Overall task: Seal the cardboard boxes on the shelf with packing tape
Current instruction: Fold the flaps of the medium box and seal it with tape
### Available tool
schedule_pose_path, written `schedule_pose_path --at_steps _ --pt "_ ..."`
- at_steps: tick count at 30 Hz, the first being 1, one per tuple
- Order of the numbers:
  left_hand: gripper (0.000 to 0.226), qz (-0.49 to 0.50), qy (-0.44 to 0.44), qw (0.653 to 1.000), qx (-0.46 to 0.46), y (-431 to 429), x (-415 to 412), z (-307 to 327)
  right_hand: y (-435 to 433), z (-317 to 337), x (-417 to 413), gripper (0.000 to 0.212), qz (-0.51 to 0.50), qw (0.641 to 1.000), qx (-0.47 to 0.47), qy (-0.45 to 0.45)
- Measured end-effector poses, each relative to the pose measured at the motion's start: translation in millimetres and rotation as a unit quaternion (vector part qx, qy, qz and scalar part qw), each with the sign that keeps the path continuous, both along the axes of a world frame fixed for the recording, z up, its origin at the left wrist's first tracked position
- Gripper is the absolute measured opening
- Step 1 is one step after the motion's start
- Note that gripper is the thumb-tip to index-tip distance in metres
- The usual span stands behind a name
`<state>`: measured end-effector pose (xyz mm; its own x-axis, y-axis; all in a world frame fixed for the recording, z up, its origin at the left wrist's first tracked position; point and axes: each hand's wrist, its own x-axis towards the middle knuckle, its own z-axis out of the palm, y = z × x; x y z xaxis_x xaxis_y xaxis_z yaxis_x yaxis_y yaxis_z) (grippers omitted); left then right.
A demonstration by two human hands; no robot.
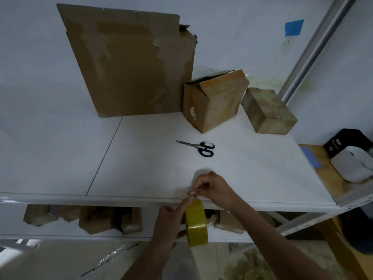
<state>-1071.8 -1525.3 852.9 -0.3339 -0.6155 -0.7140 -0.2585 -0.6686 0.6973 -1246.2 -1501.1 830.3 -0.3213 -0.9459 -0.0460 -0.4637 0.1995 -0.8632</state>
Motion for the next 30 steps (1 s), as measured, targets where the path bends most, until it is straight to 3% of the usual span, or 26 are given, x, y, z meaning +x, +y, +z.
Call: schedule_pose_path --at_steps 2,4,12,17,22,27,30 --pt "0.045 -0.014 0.023 0.999 0.029 -5.6 3.5 0.8 -0.4 1.7 1.8 0.011 -0.001 1.0 -0.001 0.022" --pt "0.039 -0.036 0.032 0.998 0.03 -10.3 5.1 -1.1 -0.4 1.3 1.6 0.011 0.001 0.999 -0.009 0.044" --pt "0.049 -0.101 0.021 0.994 0.032 -24.8 4.4 -11.6 -0.4 -15.5 -1.0 0.011 0.005 0.988 -0.052 0.144" --pt "0.095 -0.146 0.035 0.984 0.093 -37.9 8.3 -14.3 -1.4 -25.8 4.1 0.011 -0.012 0.976 -0.086 0.202" --pt "0.072 -0.169 -0.042 0.985 -0.003 -36.6 13.0 -18.8 -1.0 -33.2 5.3 0.015 -0.018 0.949 -0.119 0.292" --pt "0.064 -0.16 -0.074 0.983 -0.057 -36.0 11.4 -17.5 0.3 -35.4 6.0 0.012 -0.007 0.94 -0.118 0.32" --pt "0.072 -0.151 -0.083 0.984 -0.052 -31.0 9.4 -25.3 0.2 -35.5 8.2 0.018 -0.022 0.929 -0.108 0.354"
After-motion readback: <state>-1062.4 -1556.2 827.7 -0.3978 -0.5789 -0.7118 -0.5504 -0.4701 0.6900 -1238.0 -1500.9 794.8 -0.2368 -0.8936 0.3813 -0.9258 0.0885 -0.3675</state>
